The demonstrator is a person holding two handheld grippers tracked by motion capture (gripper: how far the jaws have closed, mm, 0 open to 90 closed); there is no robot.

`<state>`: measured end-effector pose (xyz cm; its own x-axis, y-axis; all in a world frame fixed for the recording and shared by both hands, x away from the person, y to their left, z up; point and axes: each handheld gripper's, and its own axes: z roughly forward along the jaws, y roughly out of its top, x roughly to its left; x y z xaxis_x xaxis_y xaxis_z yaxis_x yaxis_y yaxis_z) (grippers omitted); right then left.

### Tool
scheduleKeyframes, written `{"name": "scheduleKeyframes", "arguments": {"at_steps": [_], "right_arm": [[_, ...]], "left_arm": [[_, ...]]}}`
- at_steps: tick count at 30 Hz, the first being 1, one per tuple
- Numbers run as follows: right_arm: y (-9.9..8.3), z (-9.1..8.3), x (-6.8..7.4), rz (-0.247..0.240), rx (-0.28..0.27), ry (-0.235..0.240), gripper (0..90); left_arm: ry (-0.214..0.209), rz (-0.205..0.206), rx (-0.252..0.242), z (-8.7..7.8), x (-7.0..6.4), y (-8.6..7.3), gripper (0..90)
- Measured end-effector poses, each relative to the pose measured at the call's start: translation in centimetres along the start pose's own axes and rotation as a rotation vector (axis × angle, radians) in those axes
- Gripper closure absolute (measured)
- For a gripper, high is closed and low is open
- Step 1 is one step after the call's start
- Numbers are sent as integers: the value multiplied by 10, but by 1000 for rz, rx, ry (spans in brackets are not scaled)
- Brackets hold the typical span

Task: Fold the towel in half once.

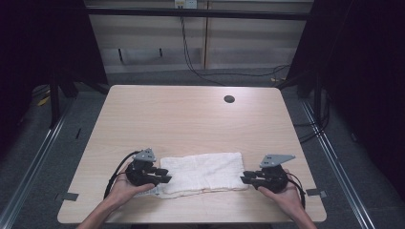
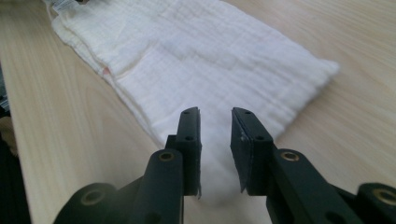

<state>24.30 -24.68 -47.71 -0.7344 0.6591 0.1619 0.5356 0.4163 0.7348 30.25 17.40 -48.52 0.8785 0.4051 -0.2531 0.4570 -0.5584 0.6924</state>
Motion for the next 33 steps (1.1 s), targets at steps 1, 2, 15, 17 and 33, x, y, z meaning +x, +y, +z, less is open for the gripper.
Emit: {"name": "scheduleKeyframes", "arguments": {"at_steps": [1, 2, 15, 17, 33], "right_arm": [[3, 7, 0, -3, 6, 5, 721], [6, 14, 0, -8, 15, 10, 707], [13, 46, -5, -51, 68, -71, 769], [11, 43, -10, -39, 67, -79, 812], [1, 14, -16, 3, 16, -75, 709]], "left_arm": [[-5, 10, 16, 1, -1, 0, 661], [-1, 22, 30, 3, -2, -1, 662], [7, 80, 66, 20, -1, 5, 900], [-5, 80, 60, 25, -1, 8, 900], [-25, -37, -48, 11, 16, 30, 728]]}}
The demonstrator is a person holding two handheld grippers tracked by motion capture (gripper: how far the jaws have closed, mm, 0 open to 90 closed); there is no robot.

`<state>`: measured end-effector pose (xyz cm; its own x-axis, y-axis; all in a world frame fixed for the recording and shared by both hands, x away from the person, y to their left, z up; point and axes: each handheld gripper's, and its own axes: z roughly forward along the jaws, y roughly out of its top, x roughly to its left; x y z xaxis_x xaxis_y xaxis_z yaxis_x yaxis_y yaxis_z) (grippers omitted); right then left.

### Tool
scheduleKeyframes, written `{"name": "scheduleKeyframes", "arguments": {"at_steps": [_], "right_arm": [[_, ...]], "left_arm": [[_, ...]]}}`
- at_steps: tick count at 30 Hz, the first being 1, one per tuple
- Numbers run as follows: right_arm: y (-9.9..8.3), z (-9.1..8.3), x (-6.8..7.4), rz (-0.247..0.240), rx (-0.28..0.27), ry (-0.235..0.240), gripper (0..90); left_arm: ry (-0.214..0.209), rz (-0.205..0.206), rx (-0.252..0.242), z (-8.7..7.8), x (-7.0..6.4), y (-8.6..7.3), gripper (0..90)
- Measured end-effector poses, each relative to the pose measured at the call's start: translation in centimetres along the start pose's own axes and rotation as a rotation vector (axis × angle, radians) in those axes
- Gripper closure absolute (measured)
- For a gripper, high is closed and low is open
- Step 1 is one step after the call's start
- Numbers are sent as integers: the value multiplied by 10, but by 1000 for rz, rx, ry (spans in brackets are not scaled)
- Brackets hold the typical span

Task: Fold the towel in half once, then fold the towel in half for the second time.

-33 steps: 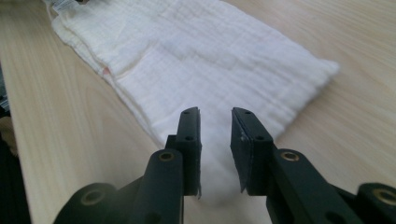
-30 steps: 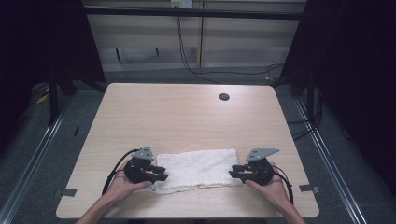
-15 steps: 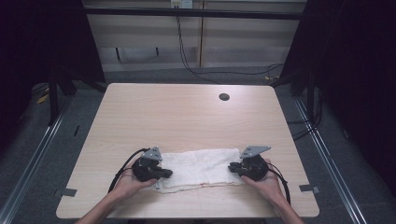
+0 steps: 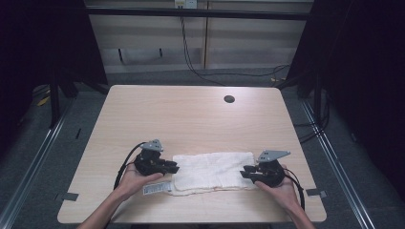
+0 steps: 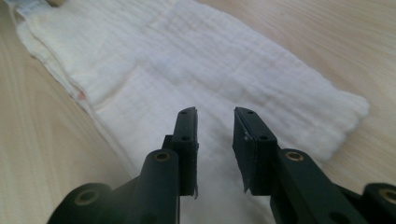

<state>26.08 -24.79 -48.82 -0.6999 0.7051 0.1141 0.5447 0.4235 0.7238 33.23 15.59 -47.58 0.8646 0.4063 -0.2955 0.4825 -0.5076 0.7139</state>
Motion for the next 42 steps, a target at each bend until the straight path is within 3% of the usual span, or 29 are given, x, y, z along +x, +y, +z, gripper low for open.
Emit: {"name": "scheduleKeyframes", "arguments": {"at_steps": [3, 4, 6, 13, 22, 27, 29, 35, 37, 42], "right_arm": [[4, 0, 5, 5, -21, 26, 685], [5, 0, 7, 3, -25, 29, 676], [9, 2, 10, 9, -41, 56, 667], [23, 16, 22, 7, -40, 128, 597], [38, 32, 49, -45, -27, 220, 569], [48, 42, 63, -68, -15, 246, 587], [55, 47, 69, -81, -17, 265, 603], [68, 65, 86, -108, -9, 312, 645], [73, 71, 93, -120, -9, 327, 652], [83, 89, 112, -164, 14, 358, 672]], "left_arm": [[3, -37, -50, -3, 7, 3, 679], [10, -33, -55, -4, 7, 4, 681], [16, -25, -49, -7, 7, 6, 674], [20, -66, -80, -17, 20, 1, 573], [73, -84, -69, -26, 28, 1, 524], [107, -56, -38, -22, 32, 13, 539], [94, -70, -62, -19, 36, 17, 542], [103, -58, -62, -14, 35, 13, 544], [98, -71, -80, -16, 35, 11, 539], [114, -84, -70, -17, 39, 8, 523]]}}
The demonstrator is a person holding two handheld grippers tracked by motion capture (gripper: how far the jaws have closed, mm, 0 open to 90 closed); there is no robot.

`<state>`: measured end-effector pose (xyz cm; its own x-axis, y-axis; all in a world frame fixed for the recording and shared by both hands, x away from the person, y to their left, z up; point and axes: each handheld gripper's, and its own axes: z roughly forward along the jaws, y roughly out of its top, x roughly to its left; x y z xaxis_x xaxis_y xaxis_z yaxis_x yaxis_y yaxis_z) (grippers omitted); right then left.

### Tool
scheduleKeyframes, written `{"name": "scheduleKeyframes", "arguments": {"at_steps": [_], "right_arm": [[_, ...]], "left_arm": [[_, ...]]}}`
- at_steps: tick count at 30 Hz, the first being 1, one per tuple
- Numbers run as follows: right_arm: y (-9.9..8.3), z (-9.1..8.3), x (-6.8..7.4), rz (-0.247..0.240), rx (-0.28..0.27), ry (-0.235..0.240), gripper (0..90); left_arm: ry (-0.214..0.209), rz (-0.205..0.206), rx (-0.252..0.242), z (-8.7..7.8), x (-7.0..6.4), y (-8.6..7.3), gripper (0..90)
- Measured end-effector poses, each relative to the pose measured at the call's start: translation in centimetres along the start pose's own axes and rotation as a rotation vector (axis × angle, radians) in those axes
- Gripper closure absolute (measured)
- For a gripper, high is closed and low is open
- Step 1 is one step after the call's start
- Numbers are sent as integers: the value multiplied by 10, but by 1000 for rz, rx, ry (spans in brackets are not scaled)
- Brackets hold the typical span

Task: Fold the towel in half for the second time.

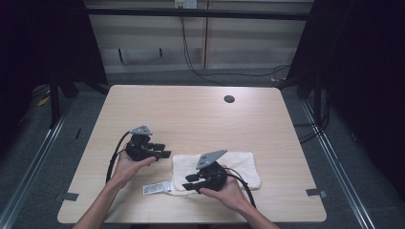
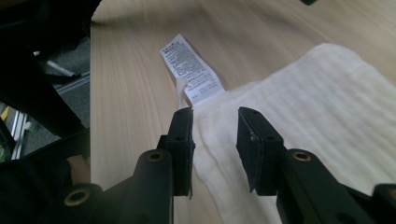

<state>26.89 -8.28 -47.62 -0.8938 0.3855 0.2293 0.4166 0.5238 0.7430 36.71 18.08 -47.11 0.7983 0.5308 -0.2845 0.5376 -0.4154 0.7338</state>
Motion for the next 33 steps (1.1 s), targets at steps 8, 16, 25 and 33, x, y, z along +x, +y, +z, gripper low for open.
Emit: {"name": "scheduleKeyframes", "arguments": {"at_steps": [8, 16, 25, 33], "right_arm": [[6, 37, 6, -29, 70, 37, 659], [-3, 45, 16, -103, 48, 3, 557], [-8, 45, 23, -187, 29, -72, 672], [-11, 45, 21, -151, 4, -80, 824]], "left_arm": [[0, 2, 8, 3, -1, -1, 504], [-7, 4, 26, 10, -4, -3, 498], [12, -6, 37, 10, 0, -5, 488], [16, -28, 48, 16, 4, -7, 444]]}}
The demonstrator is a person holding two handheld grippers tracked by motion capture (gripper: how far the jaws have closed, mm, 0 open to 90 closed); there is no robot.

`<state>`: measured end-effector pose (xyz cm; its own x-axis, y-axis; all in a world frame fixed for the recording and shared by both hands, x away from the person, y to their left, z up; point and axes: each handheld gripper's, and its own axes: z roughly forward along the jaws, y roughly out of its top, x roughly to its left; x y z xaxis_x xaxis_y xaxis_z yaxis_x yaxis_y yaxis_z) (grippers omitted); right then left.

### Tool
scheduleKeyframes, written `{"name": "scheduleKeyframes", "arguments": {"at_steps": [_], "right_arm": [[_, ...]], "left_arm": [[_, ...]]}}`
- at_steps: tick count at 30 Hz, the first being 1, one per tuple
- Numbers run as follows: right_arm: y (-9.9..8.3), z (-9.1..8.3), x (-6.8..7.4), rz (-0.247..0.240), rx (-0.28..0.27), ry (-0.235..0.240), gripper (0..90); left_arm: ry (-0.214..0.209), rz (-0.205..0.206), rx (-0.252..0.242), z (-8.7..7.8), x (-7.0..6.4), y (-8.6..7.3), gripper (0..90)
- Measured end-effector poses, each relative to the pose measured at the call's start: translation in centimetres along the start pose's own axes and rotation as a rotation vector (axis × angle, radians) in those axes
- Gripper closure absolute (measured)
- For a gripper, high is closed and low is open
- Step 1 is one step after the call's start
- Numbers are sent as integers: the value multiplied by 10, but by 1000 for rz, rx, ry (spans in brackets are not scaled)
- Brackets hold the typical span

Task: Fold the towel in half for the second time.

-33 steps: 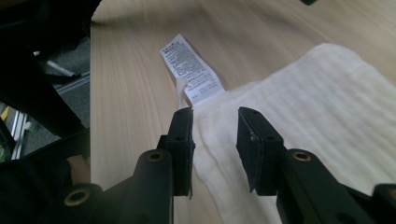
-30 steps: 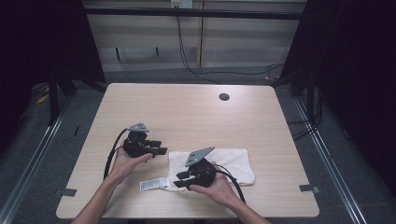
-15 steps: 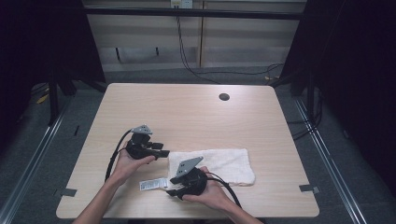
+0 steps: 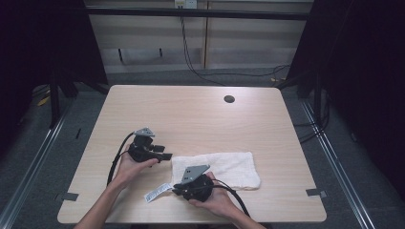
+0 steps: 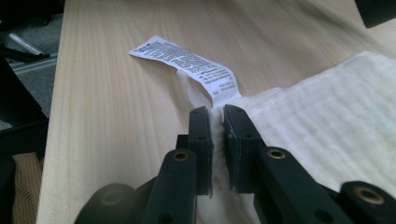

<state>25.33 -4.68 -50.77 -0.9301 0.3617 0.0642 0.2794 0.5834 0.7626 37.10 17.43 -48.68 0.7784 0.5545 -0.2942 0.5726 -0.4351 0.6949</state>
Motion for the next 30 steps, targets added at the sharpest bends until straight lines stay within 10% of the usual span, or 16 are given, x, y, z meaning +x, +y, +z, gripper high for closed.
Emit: {"name": "scheduleKeyframes", "arguments": {"at_steps": [30], "right_arm": [[3, 0, -5, 77, 12, 25, 835]], "left_arm": [[10, 144, 94, 24, -17, 2, 624]]}}
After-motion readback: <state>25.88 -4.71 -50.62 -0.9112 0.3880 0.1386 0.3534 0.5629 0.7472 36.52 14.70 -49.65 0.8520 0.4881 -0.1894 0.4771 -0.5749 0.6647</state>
